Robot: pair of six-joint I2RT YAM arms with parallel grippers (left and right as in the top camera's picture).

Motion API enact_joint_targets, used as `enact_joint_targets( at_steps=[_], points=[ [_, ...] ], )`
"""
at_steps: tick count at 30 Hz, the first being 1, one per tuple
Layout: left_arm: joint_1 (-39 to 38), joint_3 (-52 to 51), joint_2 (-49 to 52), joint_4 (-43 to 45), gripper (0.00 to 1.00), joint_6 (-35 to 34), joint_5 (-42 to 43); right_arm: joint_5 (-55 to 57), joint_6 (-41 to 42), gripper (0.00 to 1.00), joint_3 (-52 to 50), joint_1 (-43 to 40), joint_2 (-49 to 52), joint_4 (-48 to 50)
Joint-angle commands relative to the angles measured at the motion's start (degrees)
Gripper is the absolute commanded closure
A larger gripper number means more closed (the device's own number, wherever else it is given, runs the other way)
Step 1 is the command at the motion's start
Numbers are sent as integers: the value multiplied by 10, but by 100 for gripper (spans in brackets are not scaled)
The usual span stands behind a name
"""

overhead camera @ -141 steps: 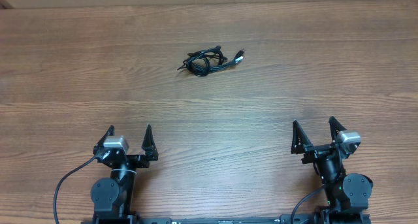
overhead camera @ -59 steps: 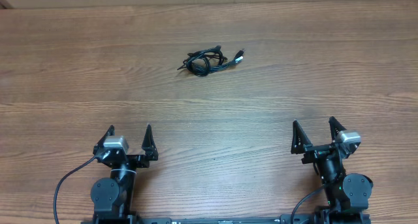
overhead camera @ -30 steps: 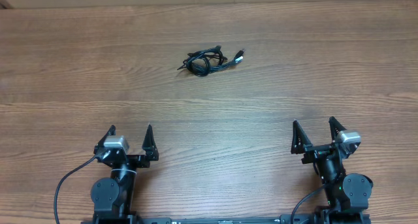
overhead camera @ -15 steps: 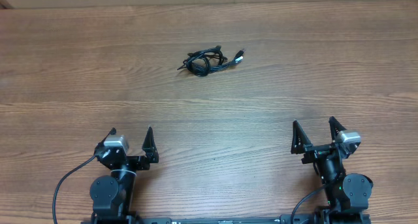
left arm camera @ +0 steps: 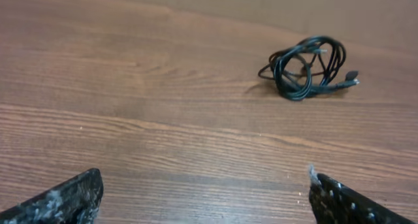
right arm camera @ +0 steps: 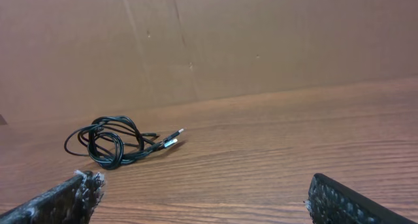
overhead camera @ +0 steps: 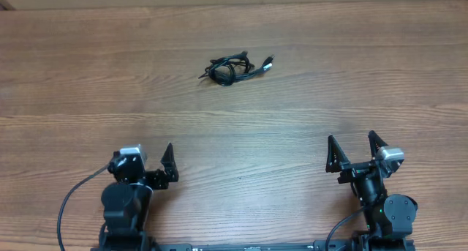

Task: Untangle cables
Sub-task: 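Raise the left arm and move the left gripper forward toward the cable bundle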

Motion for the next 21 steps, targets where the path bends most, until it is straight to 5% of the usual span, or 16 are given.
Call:
enact_joint_targets(
  at_steps=[1, 21],
  points=[
    [2, 42, 89, 18, 0, -1, 7, 6, -3, 0, -6, 4, -6, 2],
    [2, 229, 510, -35, 0, 36, 68, 6, -2, 0, -6, 4, -6, 2]
  ],
)
